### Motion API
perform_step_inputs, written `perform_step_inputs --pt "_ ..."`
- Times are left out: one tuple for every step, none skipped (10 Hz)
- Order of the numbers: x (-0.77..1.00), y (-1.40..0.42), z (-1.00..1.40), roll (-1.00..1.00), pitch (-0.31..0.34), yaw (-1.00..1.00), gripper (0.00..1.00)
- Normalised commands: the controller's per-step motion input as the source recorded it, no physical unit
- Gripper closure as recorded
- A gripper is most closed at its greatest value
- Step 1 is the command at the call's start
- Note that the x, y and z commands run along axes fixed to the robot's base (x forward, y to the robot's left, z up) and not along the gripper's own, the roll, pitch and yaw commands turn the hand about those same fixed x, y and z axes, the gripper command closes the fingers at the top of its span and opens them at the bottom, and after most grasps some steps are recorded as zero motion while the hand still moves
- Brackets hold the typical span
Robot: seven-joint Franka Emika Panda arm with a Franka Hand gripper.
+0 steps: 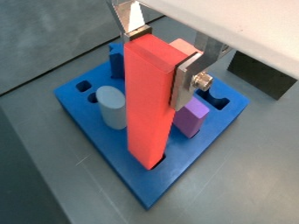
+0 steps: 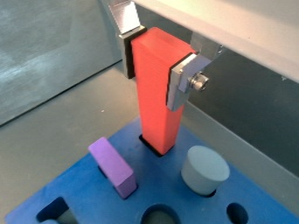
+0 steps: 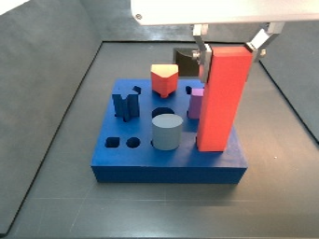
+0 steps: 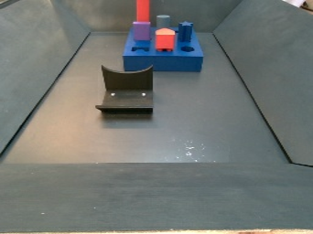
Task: Pick up the rectangle object. Move up. Place the rectangle object on the fixture. Regrasp the rectangle object. Move to above the board. Insert the rectangle object.
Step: Insert the rectangle object.
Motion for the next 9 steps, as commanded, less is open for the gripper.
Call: perform_step_inputs --pt "0.0 0.24 -0.1 -0.02 0.297 -0.11 1.0" --pt "0.0 0.22 -0.03 -0.04 0.249 -0.12 1.0" --pt "0.0 0.09 -0.03 -0.02 0.173 -0.19 1.0" --pt "0.0 0.0 -0.09 0.0 0.111 -0.15 1.0" --pt "0.0 -0.1 -0.29 0.11 0.09 -0.07 1.0" --pt "0.0 -0.22 -0.43 0.22 0.096 -0.02 1.0" --pt "0.01 -0.24 -0.54 0.28 0.087 0.0 1.0" --pt "0.03 -0.26 -0.55 0.29 0.086 0.0 1.0" --pt "0.07 -0.24 -0.55 0.28 0.097 0.0 1.0"
